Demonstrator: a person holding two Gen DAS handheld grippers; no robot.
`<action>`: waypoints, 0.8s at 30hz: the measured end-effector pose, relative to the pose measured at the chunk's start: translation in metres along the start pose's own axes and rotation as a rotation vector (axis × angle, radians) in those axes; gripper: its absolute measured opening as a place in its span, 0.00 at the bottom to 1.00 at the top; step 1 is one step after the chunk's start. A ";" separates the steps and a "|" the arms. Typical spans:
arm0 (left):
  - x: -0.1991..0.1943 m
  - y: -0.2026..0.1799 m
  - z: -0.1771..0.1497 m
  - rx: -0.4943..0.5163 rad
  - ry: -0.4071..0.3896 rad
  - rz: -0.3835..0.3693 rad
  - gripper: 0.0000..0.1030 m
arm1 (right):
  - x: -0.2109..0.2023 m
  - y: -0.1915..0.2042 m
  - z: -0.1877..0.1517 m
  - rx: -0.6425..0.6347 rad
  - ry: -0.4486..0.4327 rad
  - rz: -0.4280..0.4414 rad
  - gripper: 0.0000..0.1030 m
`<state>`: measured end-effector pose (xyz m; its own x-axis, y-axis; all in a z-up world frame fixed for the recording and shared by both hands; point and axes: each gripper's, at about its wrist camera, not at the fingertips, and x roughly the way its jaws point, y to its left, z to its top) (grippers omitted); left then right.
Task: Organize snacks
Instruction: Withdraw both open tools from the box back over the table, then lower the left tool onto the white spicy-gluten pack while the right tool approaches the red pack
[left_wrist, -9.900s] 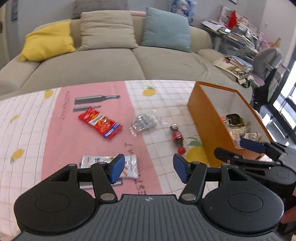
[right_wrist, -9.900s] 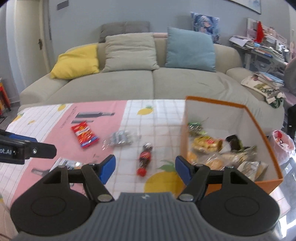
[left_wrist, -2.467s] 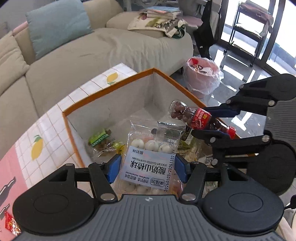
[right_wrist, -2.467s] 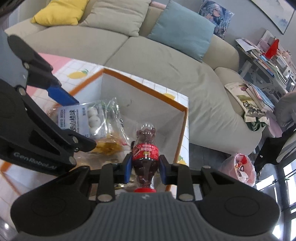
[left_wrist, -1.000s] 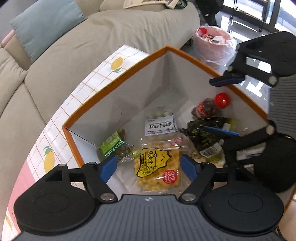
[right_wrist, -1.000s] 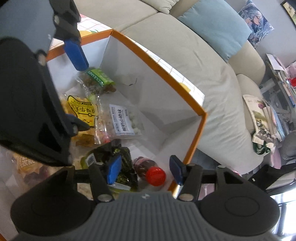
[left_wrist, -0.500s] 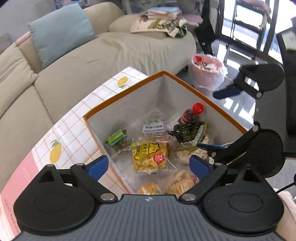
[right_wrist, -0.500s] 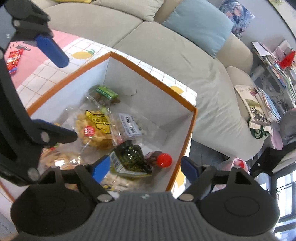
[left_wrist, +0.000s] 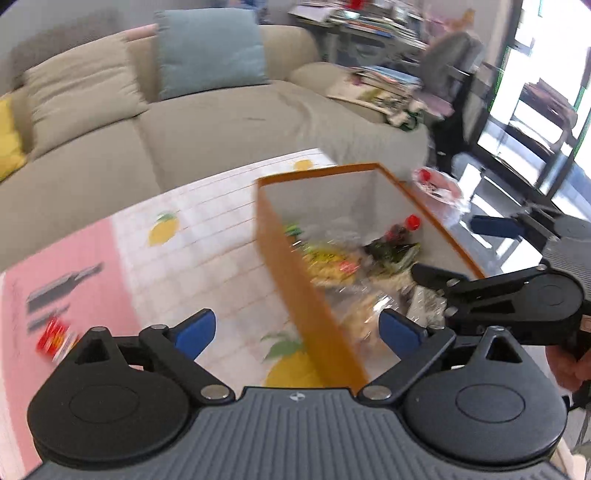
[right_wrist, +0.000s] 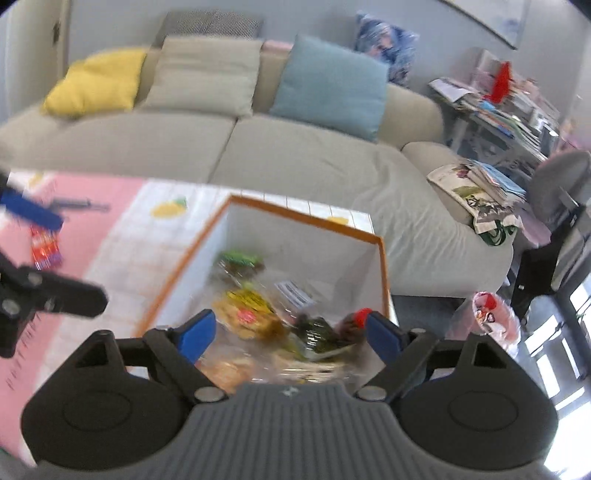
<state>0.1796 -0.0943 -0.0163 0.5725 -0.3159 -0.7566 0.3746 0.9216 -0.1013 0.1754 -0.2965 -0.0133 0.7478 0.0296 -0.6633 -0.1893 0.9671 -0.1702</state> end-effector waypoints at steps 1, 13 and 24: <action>-0.007 0.008 -0.008 -0.024 -0.005 0.012 1.00 | -0.004 0.007 -0.002 0.021 -0.013 0.000 0.83; -0.062 0.096 -0.092 -0.314 0.015 0.146 0.80 | -0.044 0.104 -0.017 0.159 -0.150 0.107 0.81; -0.051 0.150 -0.162 -0.680 0.083 0.189 0.78 | -0.020 0.192 -0.033 0.036 -0.091 0.222 0.51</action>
<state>0.0890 0.0965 -0.0975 0.5153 -0.1432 -0.8450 -0.2795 0.9039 -0.3237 0.1028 -0.1193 -0.0564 0.7450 0.2631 -0.6130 -0.3332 0.9429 -0.0003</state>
